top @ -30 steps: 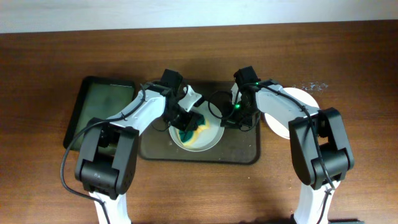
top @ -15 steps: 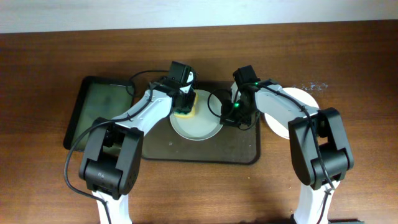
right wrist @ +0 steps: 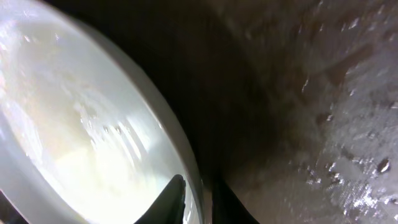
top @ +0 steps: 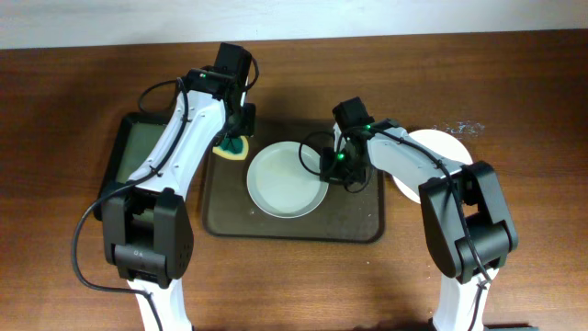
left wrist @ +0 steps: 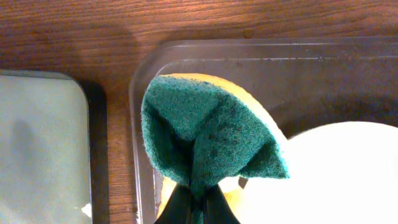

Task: Clean dirty plates on tray and stack at the side
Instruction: 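Return the sponge to the left dish and raise the plate with the right gripper, then carry the plate right with the right gripper and stack it on the pile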

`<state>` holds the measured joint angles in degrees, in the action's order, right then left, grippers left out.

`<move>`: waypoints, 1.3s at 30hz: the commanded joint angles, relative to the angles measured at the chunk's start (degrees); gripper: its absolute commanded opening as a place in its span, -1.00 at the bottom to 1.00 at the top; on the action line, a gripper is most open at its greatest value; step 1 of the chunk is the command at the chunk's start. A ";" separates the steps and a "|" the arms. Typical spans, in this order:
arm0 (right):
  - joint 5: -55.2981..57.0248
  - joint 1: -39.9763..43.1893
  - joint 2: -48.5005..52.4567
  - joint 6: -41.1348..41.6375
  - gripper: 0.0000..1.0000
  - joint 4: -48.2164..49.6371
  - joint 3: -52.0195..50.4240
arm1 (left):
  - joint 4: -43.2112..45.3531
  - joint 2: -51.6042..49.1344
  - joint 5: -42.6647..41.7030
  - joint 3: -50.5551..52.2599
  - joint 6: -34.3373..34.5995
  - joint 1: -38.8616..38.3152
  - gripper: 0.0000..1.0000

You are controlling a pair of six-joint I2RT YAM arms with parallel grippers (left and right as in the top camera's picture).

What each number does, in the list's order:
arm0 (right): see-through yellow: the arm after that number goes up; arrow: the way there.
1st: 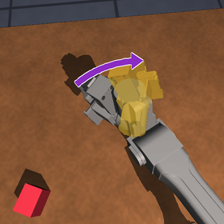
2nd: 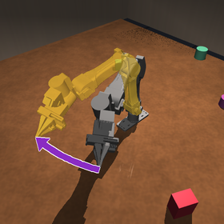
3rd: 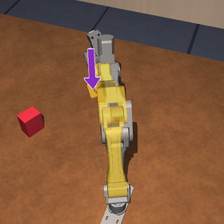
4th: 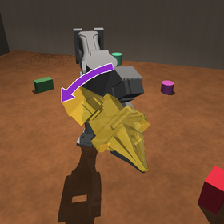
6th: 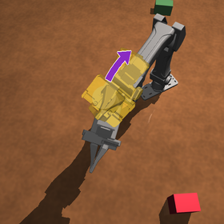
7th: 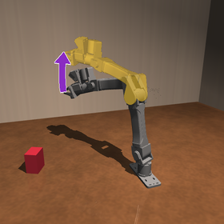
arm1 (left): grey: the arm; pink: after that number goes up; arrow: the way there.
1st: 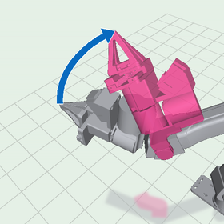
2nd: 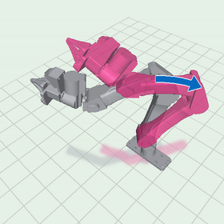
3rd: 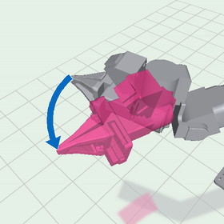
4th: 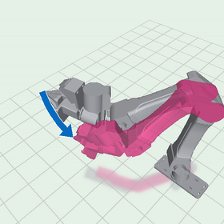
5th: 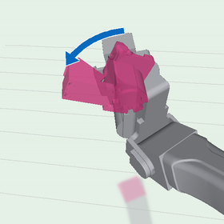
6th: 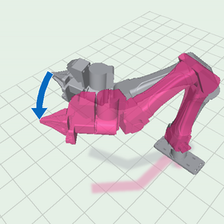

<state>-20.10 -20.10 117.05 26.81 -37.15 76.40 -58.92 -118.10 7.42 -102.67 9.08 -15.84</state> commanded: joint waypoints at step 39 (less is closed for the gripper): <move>111.36 -35.82 -23.50 -1.53 -0.92 -13.66 -0.42 | 1.86 -0.28 -2.08 -1.20 0.72 0.13 -1.00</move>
<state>88.23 -55.66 94.76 25.04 -50.78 75.94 -57.32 -118.10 5.78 -102.67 9.08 -15.84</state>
